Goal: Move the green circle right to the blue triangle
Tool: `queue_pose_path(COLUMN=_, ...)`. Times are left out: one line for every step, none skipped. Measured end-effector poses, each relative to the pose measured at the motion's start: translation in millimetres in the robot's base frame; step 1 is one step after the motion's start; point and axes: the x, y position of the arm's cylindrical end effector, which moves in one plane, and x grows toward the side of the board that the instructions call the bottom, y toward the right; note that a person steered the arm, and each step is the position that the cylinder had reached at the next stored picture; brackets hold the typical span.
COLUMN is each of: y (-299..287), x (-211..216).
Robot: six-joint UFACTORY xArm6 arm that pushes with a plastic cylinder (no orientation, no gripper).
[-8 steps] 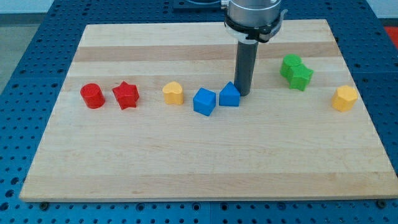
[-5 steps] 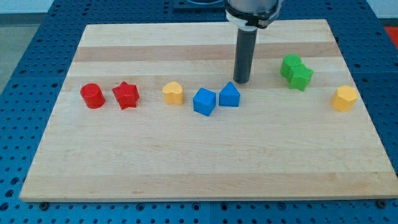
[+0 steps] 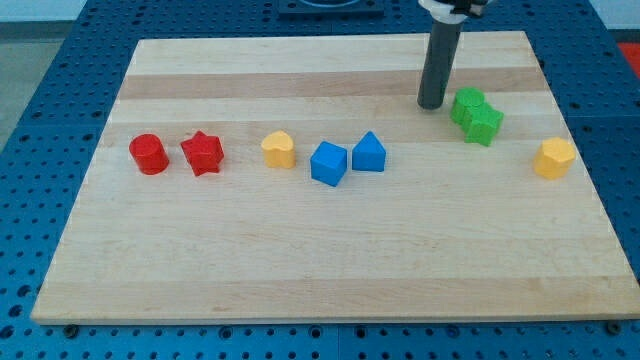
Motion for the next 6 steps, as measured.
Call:
queue_pose_path(y=0.0, x=-17.2)
queue_pose_path(y=9.2, x=-28.6)
queue_pose_path(y=39.2, x=-33.4)
queue_pose_path(y=72.6, x=-37.8)
queue_pose_path(y=93.7, x=-48.3)
queue_pose_path(y=104.2, x=-61.9)
